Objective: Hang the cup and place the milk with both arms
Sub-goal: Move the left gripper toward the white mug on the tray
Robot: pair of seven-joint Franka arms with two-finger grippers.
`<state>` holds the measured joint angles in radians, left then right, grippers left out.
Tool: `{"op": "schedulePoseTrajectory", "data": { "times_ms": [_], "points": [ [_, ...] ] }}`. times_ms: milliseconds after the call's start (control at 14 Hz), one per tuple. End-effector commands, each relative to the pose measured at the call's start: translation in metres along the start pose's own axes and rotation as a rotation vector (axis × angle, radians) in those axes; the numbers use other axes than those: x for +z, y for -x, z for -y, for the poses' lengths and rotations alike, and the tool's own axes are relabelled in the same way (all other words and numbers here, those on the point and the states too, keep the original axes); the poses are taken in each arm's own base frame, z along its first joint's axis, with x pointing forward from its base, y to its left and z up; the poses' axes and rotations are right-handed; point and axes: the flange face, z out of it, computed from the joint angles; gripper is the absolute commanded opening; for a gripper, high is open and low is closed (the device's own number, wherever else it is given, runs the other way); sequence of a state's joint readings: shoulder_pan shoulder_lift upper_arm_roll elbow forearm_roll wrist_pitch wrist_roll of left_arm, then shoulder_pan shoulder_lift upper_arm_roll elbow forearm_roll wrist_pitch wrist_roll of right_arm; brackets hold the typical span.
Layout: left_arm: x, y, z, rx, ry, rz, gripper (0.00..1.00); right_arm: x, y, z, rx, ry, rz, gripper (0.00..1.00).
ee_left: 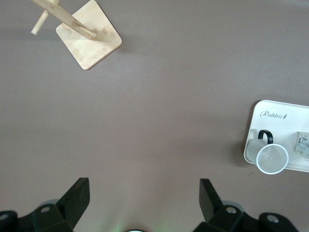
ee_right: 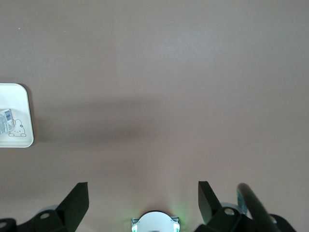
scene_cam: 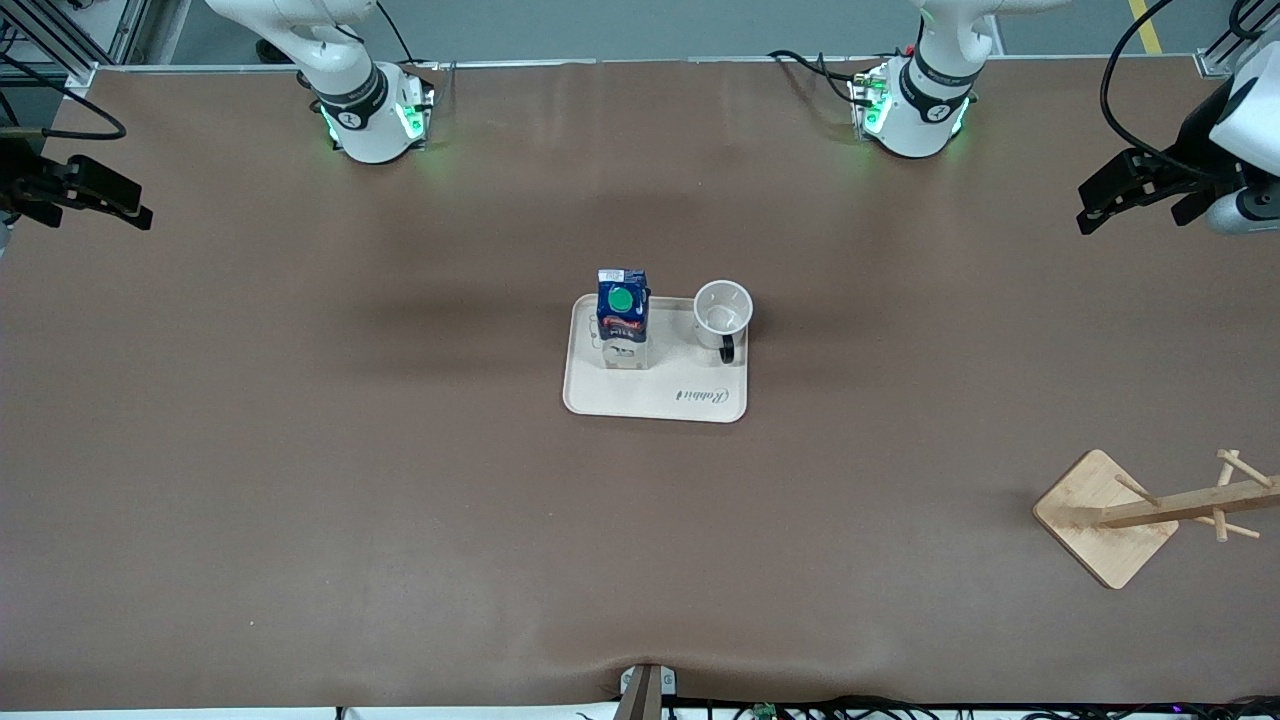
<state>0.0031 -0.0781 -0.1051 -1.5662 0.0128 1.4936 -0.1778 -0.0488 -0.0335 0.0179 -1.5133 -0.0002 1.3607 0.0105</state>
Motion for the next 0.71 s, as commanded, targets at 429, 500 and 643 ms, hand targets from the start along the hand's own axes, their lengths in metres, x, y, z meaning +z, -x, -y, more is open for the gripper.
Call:
{"op": "schedulePoseTrajectory", "data": {
  "times_ms": [429, 500, 643],
  "points": [
    [0.009, -0.004, -0.026, 0.027, 0.0, 0.028, 1.0, 0.0, 0.007, -0.004, -0.001, -0.02, 0.007, 1.0],
    [0.019, -0.005, -0.041, 0.055, -0.004, 0.042, 1.0, 0.0, 0.007, -0.004, 0.0, -0.021, 0.01, 1.0],
    [0.036, 0.0, -0.074, 0.085, -0.008, 0.042, 1.0, 0.001, 0.008, -0.004, 0.0, -0.021, 0.011, 1.0]
  ]
}}
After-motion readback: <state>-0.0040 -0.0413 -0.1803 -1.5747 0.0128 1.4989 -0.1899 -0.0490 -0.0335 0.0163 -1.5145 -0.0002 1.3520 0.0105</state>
